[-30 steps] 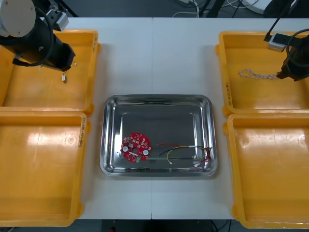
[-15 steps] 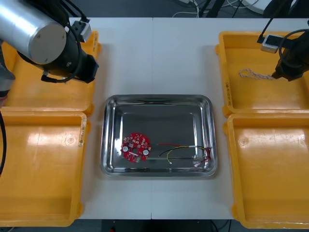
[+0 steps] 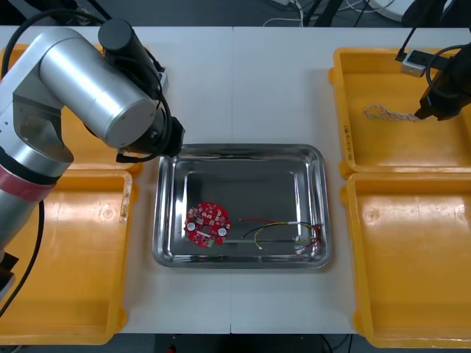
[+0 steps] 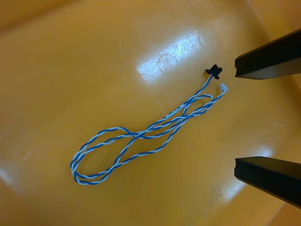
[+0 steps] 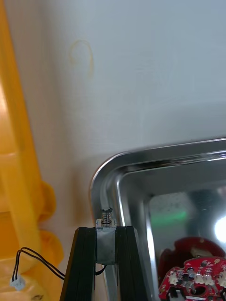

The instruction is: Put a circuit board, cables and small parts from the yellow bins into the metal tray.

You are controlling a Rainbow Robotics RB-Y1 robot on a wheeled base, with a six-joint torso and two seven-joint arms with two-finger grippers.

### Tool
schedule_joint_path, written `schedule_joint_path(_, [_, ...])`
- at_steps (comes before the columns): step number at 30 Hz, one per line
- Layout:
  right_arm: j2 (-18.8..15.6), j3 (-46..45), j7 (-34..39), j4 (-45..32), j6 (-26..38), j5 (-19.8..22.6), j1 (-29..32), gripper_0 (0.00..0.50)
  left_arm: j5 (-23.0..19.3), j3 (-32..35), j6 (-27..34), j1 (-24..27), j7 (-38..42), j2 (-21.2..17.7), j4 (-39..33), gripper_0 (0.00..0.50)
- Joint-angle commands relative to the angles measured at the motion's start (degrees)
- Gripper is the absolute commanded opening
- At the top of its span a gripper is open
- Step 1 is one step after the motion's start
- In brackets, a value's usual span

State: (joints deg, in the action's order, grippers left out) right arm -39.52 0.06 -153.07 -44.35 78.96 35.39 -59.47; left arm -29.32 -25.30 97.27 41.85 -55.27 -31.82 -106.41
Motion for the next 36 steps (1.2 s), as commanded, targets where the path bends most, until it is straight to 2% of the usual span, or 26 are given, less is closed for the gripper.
schedule_joint_path(1, [0.7,0.1,-1.9,-0.9,-0.7,-0.8,-3.5,0.478,2.2,-3.7,-2.8,-1.4,4.2,2.1,-2.2,0.001])
schedule_joint_path(12, [1.6,0.4,-1.9,13.5,-6.3,-1.6,-10.3,0.477,4.4,-9.3,-6.0,-2.9,6.8,4.7,-1.1,0.001])
schedule_joint_path(21, [2.7,1.3,-1.9,13.7,-8.4,-2.6,-10.2,0.477,5.4,-13.1,-12.0,-2.7,7.3,6.4,4.6,0.0])
schedule_joint_path(36, [3.4,1.3,-1.9,15.9,-10.6,-2.6,-10.2,0.476,5.5,-15.5,-12.3,-2.7,6.4,6.7,6.6,0.002])
